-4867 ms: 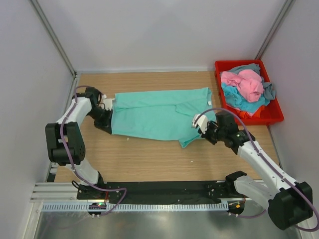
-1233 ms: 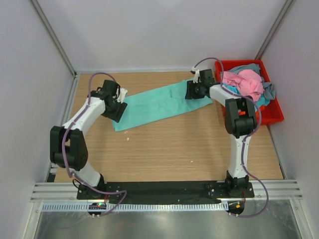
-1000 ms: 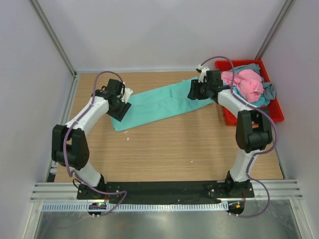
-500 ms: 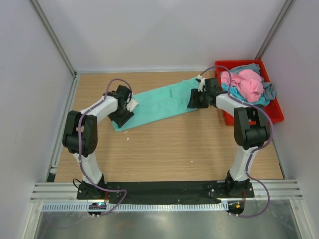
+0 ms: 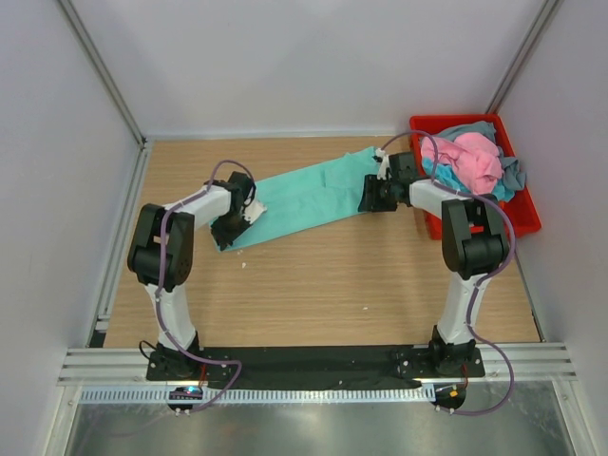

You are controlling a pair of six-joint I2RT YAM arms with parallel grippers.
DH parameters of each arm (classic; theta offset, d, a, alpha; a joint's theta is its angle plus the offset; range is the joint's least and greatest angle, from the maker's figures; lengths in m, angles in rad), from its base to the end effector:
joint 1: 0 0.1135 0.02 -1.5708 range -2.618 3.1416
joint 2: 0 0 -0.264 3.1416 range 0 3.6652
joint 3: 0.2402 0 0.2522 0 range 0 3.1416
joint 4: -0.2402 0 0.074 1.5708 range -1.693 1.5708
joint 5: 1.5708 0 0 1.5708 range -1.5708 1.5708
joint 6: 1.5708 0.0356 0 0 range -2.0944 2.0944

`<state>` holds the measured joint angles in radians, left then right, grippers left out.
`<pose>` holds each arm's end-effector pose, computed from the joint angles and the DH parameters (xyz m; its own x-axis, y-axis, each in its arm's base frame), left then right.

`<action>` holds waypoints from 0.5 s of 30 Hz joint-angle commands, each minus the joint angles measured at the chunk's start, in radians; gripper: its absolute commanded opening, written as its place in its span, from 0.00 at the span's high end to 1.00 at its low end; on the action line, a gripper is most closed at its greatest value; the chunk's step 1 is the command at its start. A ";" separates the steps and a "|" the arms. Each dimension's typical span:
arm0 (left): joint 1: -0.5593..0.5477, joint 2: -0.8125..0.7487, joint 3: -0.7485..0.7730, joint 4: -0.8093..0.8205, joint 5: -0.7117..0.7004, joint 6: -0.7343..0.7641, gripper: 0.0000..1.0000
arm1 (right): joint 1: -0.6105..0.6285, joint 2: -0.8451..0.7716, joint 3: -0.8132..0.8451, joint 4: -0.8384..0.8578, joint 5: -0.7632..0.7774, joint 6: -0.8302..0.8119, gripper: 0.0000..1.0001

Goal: Fold and stack the t-shirts
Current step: Fold the tshirt

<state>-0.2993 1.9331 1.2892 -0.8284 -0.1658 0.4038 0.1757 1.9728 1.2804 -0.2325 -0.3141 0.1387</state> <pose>0.3421 -0.0994 0.1527 -0.7663 0.6420 -0.0259 0.6268 0.7557 0.1897 0.4068 0.0834 0.1601 -0.8270 -0.0133 -0.5620 -0.2373 0.9145 0.3276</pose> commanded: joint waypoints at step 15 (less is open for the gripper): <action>-0.274 -0.134 -0.123 -0.221 0.115 -0.071 1.00 | 0.005 0.296 0.388 -0.109 0.049 0.002 0.47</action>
<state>-0.4931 1.8545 1.1675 -0.9802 -0.0948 0.3695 0.1749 2.1826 1.5860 -0.2802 -0.2867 0.1375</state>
